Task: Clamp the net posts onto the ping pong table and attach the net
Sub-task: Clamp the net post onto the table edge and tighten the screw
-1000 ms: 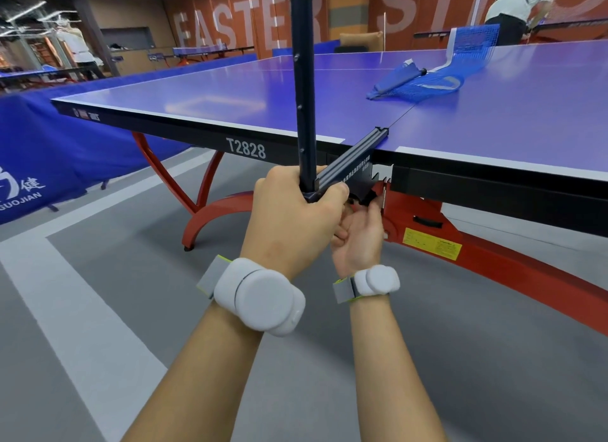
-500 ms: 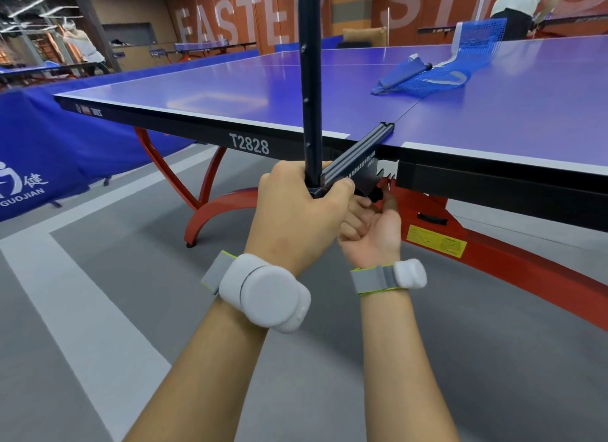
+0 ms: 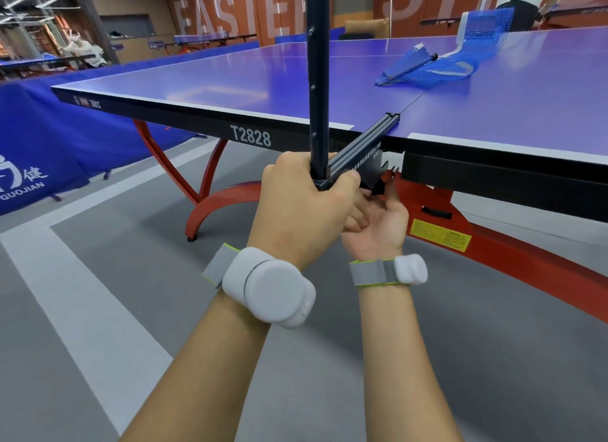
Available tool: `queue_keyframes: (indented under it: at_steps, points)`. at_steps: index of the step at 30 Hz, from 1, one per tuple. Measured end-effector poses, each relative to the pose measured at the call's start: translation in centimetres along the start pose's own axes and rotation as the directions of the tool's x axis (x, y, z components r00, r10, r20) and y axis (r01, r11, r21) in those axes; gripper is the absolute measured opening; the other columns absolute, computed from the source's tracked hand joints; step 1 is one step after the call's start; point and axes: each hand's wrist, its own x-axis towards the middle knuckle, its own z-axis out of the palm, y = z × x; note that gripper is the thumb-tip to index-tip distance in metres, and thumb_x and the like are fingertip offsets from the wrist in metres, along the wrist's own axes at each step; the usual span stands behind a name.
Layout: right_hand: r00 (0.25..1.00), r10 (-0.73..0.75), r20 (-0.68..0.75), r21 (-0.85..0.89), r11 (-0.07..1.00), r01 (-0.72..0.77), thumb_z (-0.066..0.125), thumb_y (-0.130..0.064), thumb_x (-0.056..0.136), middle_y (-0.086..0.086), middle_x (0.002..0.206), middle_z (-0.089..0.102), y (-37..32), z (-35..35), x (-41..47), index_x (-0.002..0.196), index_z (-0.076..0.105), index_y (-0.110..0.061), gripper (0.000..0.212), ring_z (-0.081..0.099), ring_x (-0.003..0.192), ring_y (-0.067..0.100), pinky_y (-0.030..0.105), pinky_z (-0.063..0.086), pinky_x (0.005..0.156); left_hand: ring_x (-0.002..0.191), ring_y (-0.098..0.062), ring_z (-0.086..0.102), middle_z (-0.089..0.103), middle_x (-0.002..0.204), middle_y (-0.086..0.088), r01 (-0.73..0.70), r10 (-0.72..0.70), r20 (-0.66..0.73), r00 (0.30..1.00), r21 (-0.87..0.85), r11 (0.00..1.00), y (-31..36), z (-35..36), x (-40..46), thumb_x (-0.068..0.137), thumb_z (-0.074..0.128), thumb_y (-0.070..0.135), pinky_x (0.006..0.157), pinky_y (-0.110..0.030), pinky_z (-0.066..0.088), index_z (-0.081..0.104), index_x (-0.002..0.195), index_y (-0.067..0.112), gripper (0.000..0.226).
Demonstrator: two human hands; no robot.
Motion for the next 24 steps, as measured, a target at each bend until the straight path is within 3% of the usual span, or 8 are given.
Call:
queue_keyframes:
  at_steps: [3,5,7,9,12,15,21,24]
  points:
    - [0.974,0.224,0.006,0.133,0.966,-0.223,0.060,-0.045,0.086,-0.003,0.047,0.027,-2.1,-0.3,-0.1,0.076,0.038,-0.017,0.037,0.012,0.038,0.009,0.023,0.008,0.038,0.078,-0.040,0.075,0.075,0.080,-0.026,-0.009,0.009,-0.026,1.000,0.014,1.000,-0.5,0.2,0.3,0.087,0.066,0.032,0.082,-0.054,0.065,0.073,0.092,-0.002,0.035]
    - [0.964,0.266,-0.001,0.142,0.954,-0.263,0.059,-0.046,0.085,-0.005,0.049,0.022,-2.7,-0.2,-0.3,0.075,0.037,-0.017,0.038,0.010,0.040,0.009,0.023,0.008,0.038,0.081,-0.042,0.074,0.074,0.085,-0.029,-0.010,0.011,-0.028,1.000,0.012,1.000,-0.6,0.3,0.3,0.086,0.065,0.034,0.082,-0.056,0.065,0.072,0.094,-0.003,0.039]
    - [0.976,0.216,-0.014,0.106,0.971,-0.213,0.059,-0.048,0.085,-0.007,0.051,0.020,-2.1,0.1,-0.4,0.074,0.038,-0.017,0.039,0.010,0.040,0.009,0.023,0.007,0.039,0.080,-0.040,0.075,0.075,0.081,-0.026,-0.009,0.009,-0.023,1.000,0.013,1.000,-0.7,0.2,0.4,0.086,0.065,0.033,0.083,-0.054,0.065,0.073,0.093,-0.002,0.037]
    - [0.997,0.065,-0.045,-0.029,0.997,-0.066,0.053,-0.055,0.088,-0.006,0.052,0.026,-0.7,0.6,-0.4,0.077,0.043,-0.017,0.040,0.012,0.040,0.008,0.023,0.005,0.041,0.075,-0.037,0.076,0.077,0.074,-0.019,0.001,-0.001,-0.018,1.000,0.002,1.000,-0.5,0.2,0.3,0.086,0.065,0.030,0.083,-0.051,0.066,0.076,0.089,0.002,0.030]
    - [0.988,-0.141,-0.068,-0.250,0.961,0.120,0.024,-0.057,0.103,-0.003,0.065,0.040,1.6,1.1,-0.4,0.095,0.055,-0.014,0.054,0.013,0.044,0.006,0.024,0.007,0.043,0.075,-0.035,0.078,0.078,0.071,-0.013,0.012,-0.012,-0.007,1.000,-0.006,1.000,-0.5,0.1,0.3,0.088,0.065,0.026,0.079,-0.045,0.067,0.079,0.087,0.008,0.023]
    - [0.983,-0.183,-0.031,-0.179,0.968,0.175,0.026,-0.055,0.104,-0.003,0.069,0.044,2.3,0.8,-0.2,0.098,0.057,-0.013,0.053,0.012,0.047,0.007,0.023,0.008,0.044,0.076,-0.034,0.078,0.078,0.070,-0.013,0.000,0.000,-0.005,1.000,0.002,1.000,-0.5,0.1,0.2,0.088,0.065,0.026,0.080,-0.046,0.067,0.079,0.086,0.008,0.023]
    - [0.977,-0.209,-0.050,-0.052,0.977,0.206,0.038,-0.055,0.100,-0.006,0.056,0.040,2.5,0.6,-0.2,0.078,0.053,-0.017,0.046,0.018,0.041,0.006,0.024,0.006,0.044,0.077,-0.037,0.074,0.076,0.072,-0.018,-0.007,0.007,-0.019,1.000,0.040,0.999,-0.6,0.1,0.2,0.085,0.063,0.031,0.080,-0.049,0.066,0.077,0.087,0.004,0.031]
    - [0.974,-0.217,-0.072,-0.047,0.976,0.214,0.042,-0.055,0.097,-0.007,0.054,0.038,2.4,0.8,-0.3,0.074,0.047,-0.019,0.043,0.018,0.039,0.006,0.023,0.005,0.044,0.075,-0.036,0.076,0.077,0.066,-0.009,-0.005,0.005,-0.006,1.000,0.029,1.000,-0.4,-0.1,0.1,0.086,0.065,0.025,0.080,-0.046,0.066,0.079,0.082,0.007,0.023]
